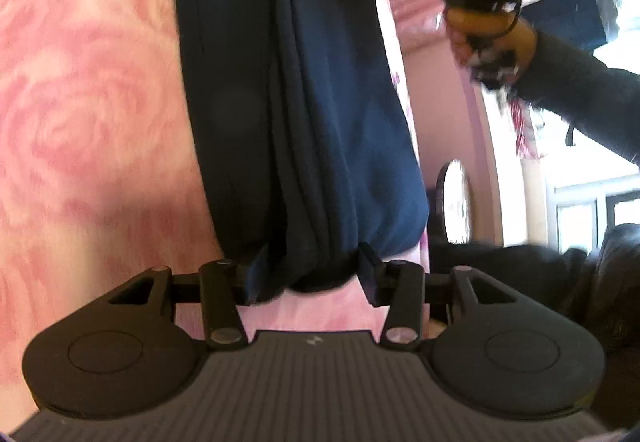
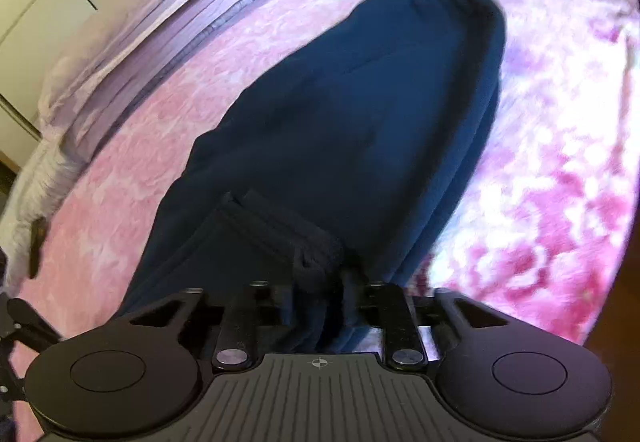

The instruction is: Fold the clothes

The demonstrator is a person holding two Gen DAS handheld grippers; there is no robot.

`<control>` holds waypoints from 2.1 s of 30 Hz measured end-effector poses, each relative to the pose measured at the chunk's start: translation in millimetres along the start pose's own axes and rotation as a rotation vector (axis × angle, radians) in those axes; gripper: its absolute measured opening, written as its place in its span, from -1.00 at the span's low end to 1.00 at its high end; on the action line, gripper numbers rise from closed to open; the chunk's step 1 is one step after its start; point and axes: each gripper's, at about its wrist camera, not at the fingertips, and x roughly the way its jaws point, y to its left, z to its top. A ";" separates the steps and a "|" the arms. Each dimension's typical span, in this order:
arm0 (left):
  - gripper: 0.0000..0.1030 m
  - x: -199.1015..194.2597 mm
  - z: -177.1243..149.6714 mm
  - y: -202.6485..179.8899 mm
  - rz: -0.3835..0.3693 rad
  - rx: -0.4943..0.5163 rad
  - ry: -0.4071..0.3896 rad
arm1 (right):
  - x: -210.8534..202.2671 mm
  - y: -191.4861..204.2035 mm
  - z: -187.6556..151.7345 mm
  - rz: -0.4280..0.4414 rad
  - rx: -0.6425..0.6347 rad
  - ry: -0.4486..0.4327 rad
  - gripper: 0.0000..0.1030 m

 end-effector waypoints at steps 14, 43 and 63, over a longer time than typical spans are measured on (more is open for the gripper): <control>-0.20 -30.1 -46.0 -70.5 0.285 0.325 -0.154 | -79.2 122.1 -115.3 0.160 -0.272 0.098 0.49; -0.40 73.5 -110.9 -163.0 0.878 1.232 -0.046 | -98.7 215.4 -224.0 0.064 -0.998 0.138 -0.64; -0.40 -106.3 89.5 -252.2 0.590 0.905 -0.048 | -204.2 167.6 -11.1 0.243 -0.747 0.092 -0.64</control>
